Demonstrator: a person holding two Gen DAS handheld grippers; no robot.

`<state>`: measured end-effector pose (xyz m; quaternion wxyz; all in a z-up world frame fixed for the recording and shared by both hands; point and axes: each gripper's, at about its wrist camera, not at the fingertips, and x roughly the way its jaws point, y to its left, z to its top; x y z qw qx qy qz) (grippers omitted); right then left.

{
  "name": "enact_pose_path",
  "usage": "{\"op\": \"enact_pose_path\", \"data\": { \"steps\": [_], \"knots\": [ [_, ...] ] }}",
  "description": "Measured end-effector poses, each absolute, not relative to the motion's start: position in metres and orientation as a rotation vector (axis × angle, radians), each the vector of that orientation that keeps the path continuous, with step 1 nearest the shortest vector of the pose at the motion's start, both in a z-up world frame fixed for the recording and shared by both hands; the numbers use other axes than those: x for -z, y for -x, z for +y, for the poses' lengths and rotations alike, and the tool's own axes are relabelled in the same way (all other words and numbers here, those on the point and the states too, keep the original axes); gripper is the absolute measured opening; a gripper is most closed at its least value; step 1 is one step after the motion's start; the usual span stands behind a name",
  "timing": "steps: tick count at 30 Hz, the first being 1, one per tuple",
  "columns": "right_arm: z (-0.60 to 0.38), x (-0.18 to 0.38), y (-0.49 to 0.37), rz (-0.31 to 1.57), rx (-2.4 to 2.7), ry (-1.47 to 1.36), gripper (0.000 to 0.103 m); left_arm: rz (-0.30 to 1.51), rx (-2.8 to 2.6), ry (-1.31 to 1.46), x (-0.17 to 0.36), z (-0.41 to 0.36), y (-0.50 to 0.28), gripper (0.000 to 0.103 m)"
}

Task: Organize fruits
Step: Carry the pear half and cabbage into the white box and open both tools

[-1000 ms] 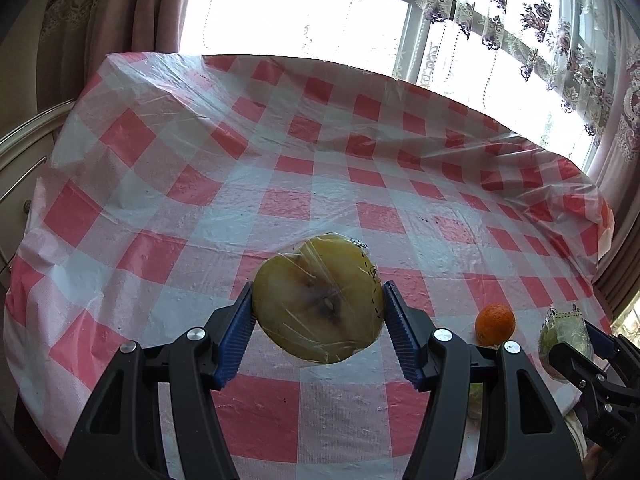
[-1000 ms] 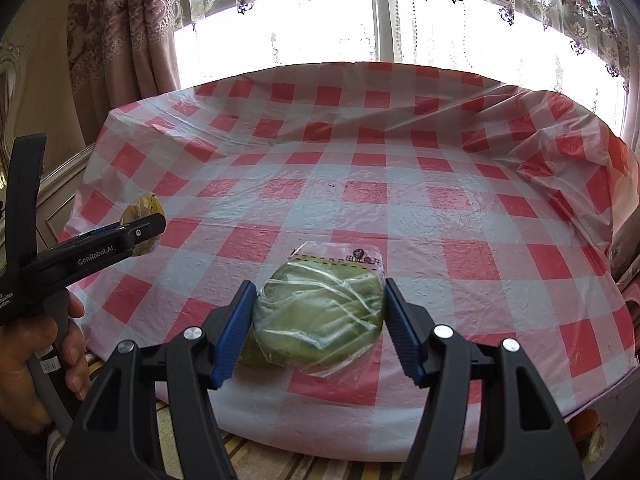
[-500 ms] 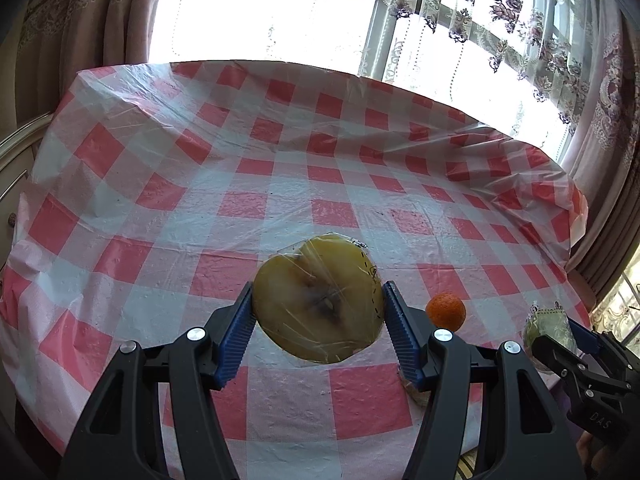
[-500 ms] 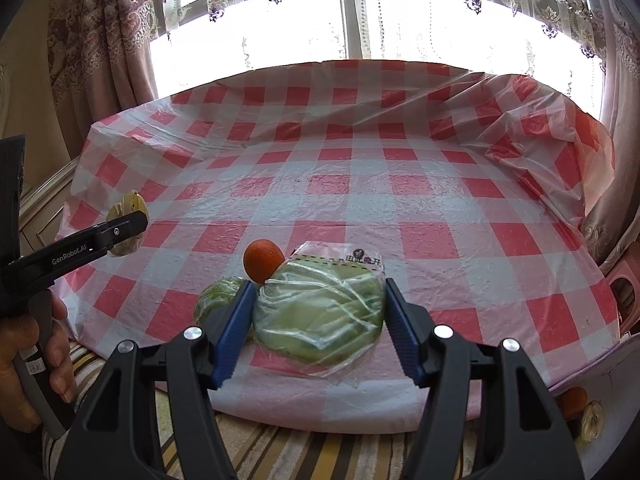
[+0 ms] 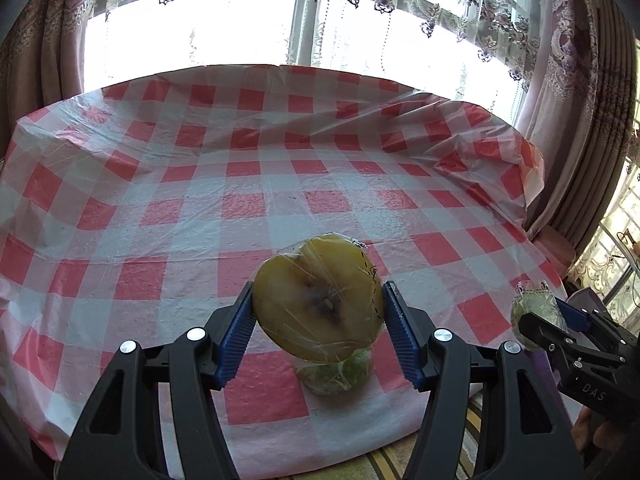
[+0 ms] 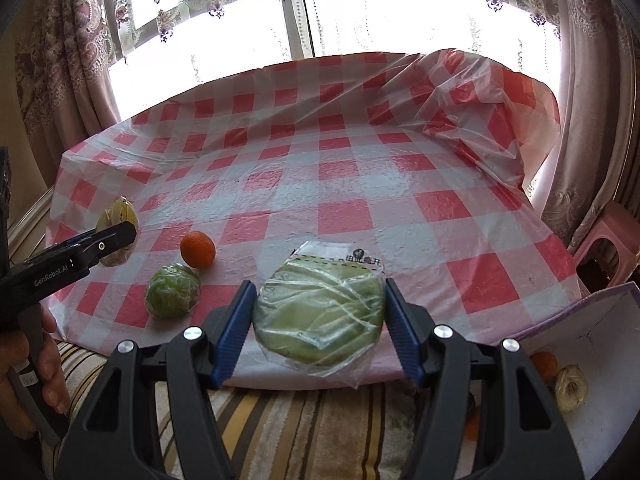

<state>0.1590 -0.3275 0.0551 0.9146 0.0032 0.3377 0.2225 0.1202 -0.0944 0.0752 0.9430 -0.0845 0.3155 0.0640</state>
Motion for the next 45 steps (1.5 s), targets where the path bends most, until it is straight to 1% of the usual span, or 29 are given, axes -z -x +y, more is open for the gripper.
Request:
{"op": "enact_pose_path", "data": {
  "steps": [17, 24, 34, 40, 43, 45],
  "knots": [
    [-0.462, -0.039, -0.159, 0.778, -0.185, -0.065, 0.064, 0.731, 0.172, 0.038, -0.070, -0.231, -0.149, 0.060],
    [-0.497, -0.020, -0.163, 0.879, -0.097, -0.045, 0.064, 0.803, 0.320, -0.030, -0.057, -0.297, -0.157, 0.060],
    [-0.514, 0.009, -0.173, 1.051, -0.045, 0.080, 0.064, 0.965, 0.525, -0.213, -0.016, -0.380, -0.159, 0.060],
    [-0.512, 0.027, -0.183, 1.150, -0.049, 0.153, 0.064, 1.033, 0.608, -0.347, 0.006, -0.409, -0.153, 0.060],
    [-0.506, 0.038, -0.188, 1.193, -0.076, 0.203, 0.064, 1.089, 0.639, -0.370, 0.019, -0.416, -0.156, 0.060],
    [-0.504, 0.044, -0.191, 1.210, -0.092, 0.218, 0.064, 1.092, 0.627, -0.417, 0.024, -0.420, -0.155, 0.060]
  ]
}}
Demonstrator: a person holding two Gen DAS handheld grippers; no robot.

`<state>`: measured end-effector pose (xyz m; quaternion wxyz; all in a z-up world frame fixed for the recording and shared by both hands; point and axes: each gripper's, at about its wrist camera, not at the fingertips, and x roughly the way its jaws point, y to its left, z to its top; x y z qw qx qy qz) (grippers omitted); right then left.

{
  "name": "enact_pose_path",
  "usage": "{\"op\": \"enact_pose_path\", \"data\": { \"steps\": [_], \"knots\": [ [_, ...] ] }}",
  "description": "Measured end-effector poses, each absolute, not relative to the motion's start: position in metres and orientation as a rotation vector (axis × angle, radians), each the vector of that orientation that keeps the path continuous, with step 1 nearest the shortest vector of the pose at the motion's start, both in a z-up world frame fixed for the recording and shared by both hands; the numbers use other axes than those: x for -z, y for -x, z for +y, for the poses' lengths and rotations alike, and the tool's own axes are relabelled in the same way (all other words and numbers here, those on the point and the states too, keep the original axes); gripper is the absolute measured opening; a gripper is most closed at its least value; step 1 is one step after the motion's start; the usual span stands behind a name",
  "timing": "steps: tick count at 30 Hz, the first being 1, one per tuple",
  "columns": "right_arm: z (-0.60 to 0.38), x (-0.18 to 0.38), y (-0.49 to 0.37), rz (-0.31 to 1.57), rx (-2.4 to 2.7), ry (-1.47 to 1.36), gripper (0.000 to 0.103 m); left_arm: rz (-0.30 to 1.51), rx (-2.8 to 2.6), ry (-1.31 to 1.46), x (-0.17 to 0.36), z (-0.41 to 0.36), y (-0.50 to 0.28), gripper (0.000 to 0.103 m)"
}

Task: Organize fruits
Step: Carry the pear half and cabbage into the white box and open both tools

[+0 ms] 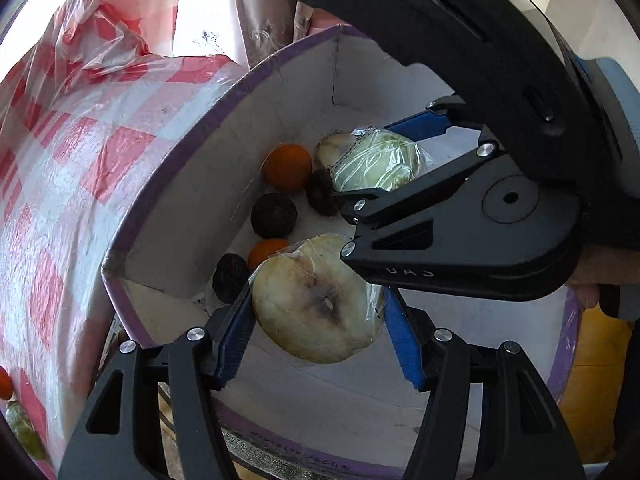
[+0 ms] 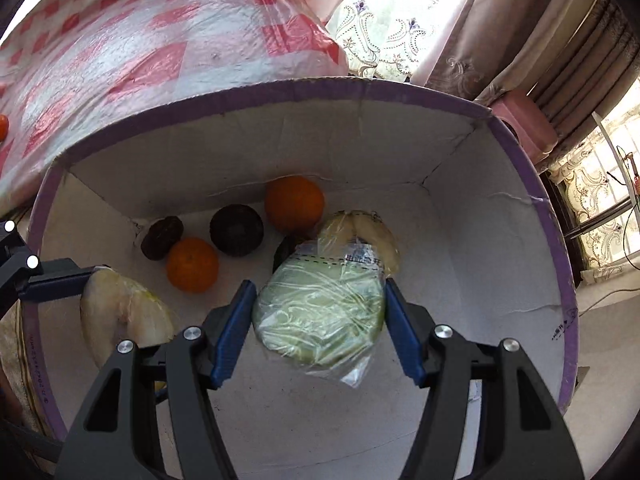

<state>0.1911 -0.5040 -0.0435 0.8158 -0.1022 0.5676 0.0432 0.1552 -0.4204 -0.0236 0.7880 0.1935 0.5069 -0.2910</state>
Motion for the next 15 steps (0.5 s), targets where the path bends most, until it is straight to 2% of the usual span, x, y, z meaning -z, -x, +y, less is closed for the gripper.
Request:
{"op": "enact_pose_path", "data": {
  "steps": [10, 15],
  "knots": [
    [-0.505, 0.062, -0.199, 1.263, -0.088, 0.243, 0.066, 1.065, 0.522, -0.603, 0.040, -0.434, -0.155, 0.060],
    [-0.505, 0.060, -0.200, 1.247, -0.076, 0.253, 0.077, 1.065, 0.517, -0.615, 0.044, -0.437, -0.153, 0.063]
  ]
}}
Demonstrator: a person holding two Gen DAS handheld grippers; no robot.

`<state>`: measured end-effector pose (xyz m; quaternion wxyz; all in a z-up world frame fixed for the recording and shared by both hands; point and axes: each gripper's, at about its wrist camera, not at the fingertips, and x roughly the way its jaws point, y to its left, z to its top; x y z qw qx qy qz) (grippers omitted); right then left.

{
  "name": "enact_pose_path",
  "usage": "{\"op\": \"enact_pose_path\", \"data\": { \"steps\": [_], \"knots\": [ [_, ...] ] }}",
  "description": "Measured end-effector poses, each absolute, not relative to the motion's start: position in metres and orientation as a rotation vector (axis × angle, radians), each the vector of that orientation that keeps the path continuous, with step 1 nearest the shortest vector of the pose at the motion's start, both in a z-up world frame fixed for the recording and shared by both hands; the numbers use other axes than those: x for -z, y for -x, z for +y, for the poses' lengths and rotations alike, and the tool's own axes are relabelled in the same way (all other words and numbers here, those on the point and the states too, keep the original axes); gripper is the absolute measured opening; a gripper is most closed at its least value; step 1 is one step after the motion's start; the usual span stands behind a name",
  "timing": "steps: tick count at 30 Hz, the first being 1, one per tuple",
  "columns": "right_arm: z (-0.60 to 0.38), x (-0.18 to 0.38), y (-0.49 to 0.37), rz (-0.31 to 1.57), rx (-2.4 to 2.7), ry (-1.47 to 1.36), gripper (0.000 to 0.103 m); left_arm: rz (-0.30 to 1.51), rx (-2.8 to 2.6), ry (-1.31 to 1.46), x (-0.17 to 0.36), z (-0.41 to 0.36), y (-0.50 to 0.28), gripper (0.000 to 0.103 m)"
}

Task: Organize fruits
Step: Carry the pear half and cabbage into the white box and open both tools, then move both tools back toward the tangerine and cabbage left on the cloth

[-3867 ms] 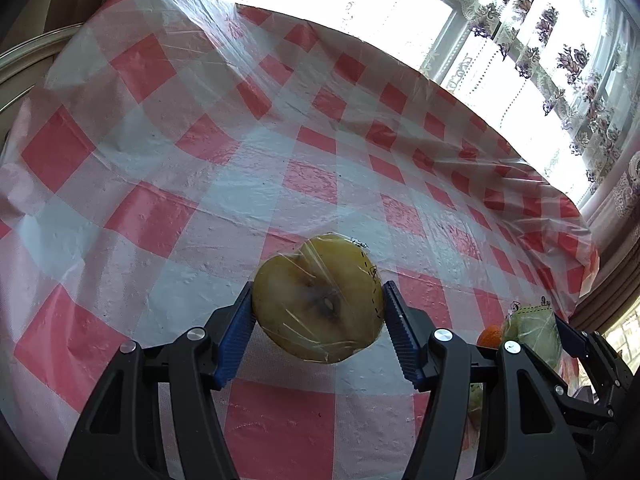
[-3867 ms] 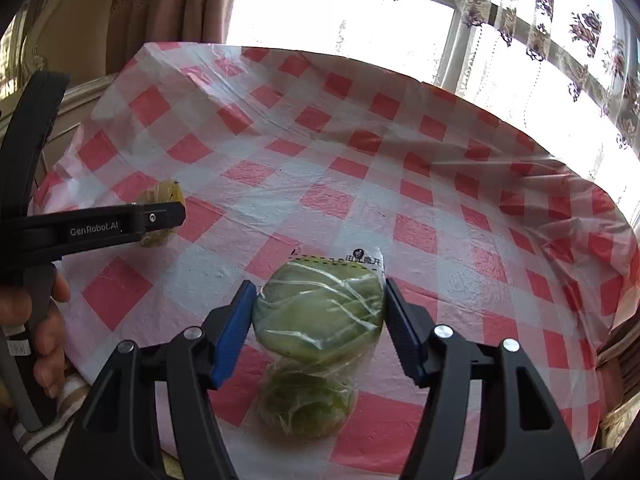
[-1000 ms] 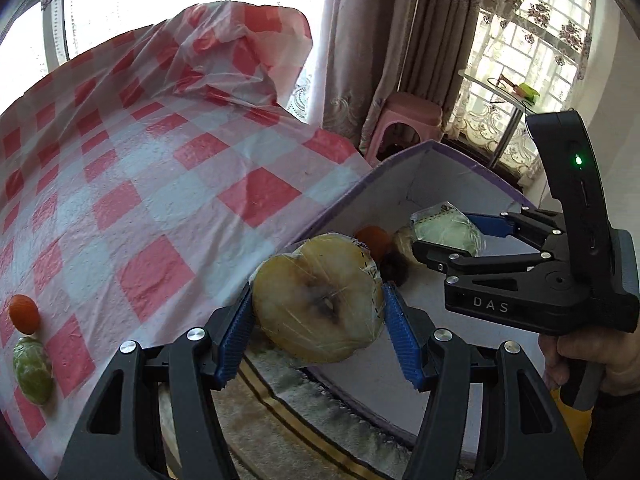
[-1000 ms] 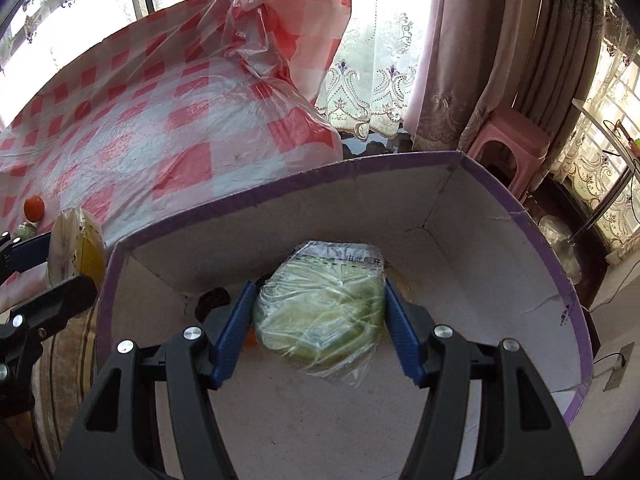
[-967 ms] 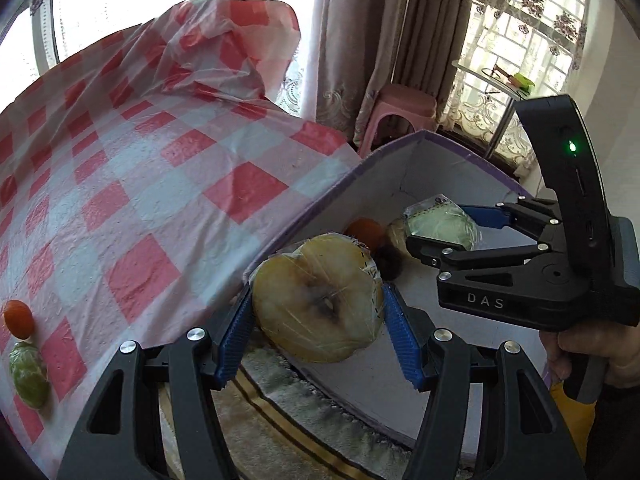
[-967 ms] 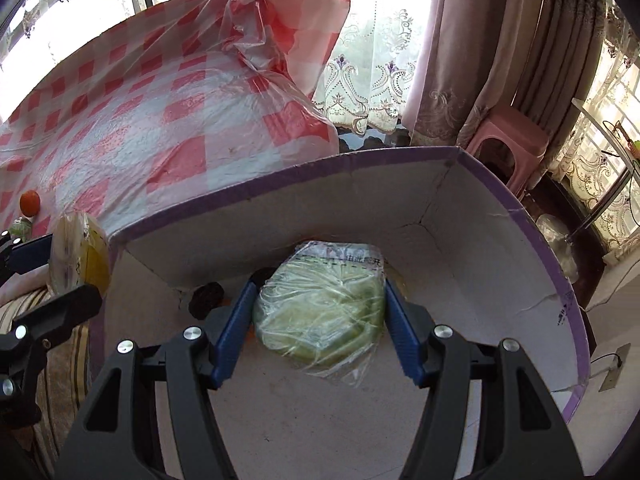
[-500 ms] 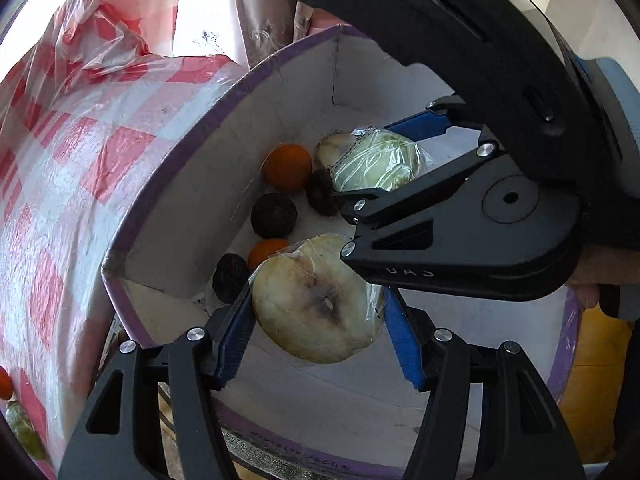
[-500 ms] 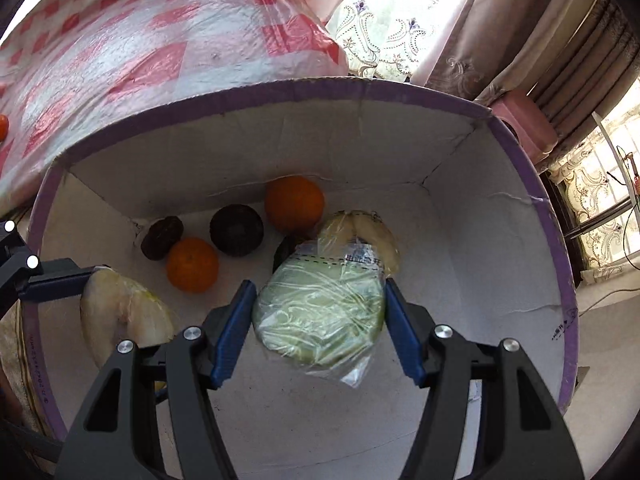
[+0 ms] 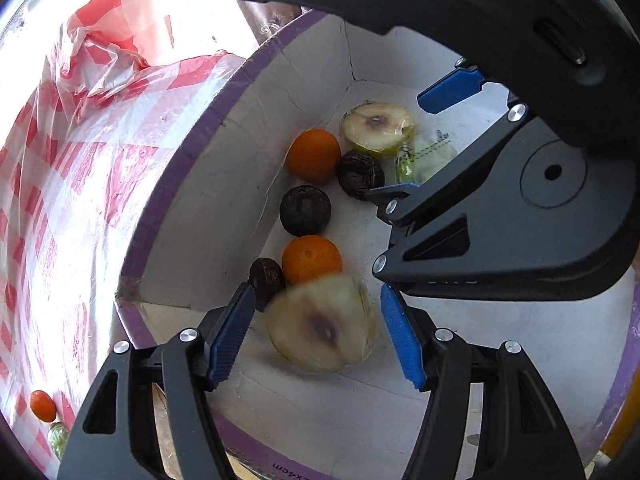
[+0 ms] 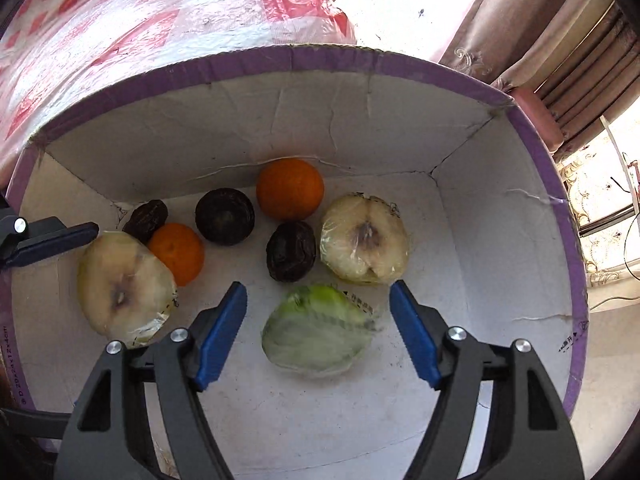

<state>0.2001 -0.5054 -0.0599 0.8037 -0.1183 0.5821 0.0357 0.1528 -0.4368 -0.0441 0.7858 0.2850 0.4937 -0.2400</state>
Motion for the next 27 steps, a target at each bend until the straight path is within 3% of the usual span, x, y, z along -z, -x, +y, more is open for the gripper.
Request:
{"op": "enact_pose_path", "data": {
  "steps": [10, 13, 27],
  "knots": [
    [-0.506, 0.045, -0.191, 1.187, -0.052, 0.250, 0.087, 1.019, 0.532, -0.564, 0.034, -0.426, -0.153, 0.072],
    [-0.509, 0.031, -0.185, 1.132, -0.038, 0.220, 0.092, 0.967, 0.532, -0.494, 0.018, -0.413, -0.150, 0.080],
    [-0.505, -0.035, -0.162, 0.873, -0.042, 0.077, 0.094, 0.804, 0.418, -0.272, -0.042, -0.333, -0.139, 0.082]
  ]
}}
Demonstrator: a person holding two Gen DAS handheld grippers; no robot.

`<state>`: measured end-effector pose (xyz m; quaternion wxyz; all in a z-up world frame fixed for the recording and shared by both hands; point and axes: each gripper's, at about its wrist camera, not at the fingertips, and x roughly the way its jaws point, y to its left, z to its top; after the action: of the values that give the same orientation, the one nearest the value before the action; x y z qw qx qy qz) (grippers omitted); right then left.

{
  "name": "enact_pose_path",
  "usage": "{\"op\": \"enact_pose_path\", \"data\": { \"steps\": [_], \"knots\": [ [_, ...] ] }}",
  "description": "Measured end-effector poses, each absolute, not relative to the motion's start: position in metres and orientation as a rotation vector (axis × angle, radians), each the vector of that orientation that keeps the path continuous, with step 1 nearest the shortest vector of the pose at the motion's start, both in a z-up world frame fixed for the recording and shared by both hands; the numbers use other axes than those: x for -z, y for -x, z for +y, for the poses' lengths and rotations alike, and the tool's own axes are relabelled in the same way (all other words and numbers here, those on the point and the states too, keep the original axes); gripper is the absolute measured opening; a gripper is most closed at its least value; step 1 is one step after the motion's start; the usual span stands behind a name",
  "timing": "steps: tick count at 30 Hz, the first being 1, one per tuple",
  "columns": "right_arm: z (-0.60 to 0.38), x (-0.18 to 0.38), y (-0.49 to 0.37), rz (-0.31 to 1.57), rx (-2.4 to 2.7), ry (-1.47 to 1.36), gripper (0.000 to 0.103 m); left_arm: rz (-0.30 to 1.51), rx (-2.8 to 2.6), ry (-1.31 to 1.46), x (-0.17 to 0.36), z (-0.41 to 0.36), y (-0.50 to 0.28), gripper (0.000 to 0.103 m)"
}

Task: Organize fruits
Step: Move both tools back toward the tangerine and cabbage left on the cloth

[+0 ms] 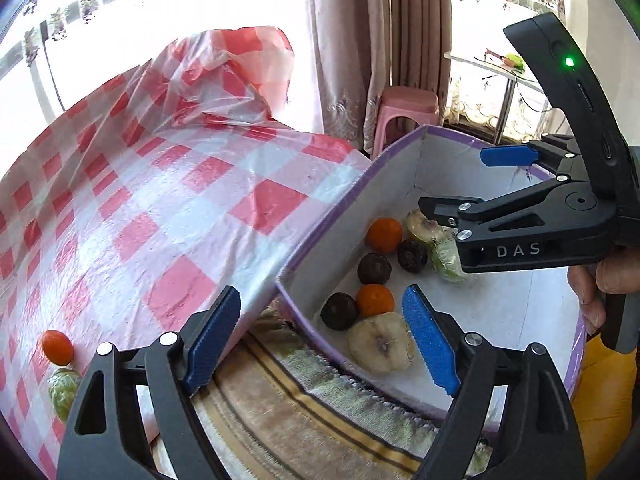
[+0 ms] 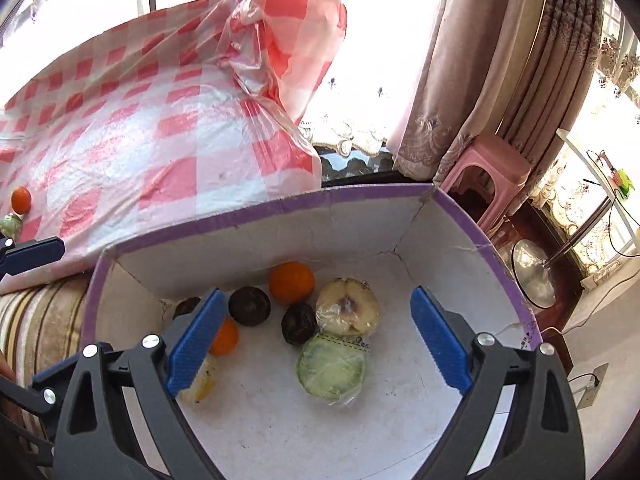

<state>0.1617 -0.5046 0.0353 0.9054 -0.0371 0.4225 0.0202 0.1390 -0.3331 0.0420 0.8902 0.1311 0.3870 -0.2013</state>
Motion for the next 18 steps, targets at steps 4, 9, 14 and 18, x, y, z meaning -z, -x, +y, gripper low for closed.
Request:
{"op": "enact_pose_path", "data": {
  "steps": [4, 9, 14, 18],
  "knots": [
    [-0.487, -0.051, -0.156, 0.808, -0.100, 0.054, 0.094, 0.788, 0.360, -0.206, -0.052, -0.299, -0.134, 0.082],
    [-0.451, -0.058, -0.150, 0.747, -0.173, 0.054, 0.094, 0.777, 0.268, -0.125, -0.059, -0.247, -0.126, 0.082],
    [-0.415, -0.059, -0.148, 0.729, -0.248, 0.036, 0.094, 0.772, 0.173, -0.032, -0.061, -0.191, -0.121, 0.082],
    [-0.384, -0.056, -0.148, 0.741, -0.310, 0.055, 0.094, 0.785, 0.116, 0.042, -0.058, -0.153, -0.118, 0.082]
  ]
}}
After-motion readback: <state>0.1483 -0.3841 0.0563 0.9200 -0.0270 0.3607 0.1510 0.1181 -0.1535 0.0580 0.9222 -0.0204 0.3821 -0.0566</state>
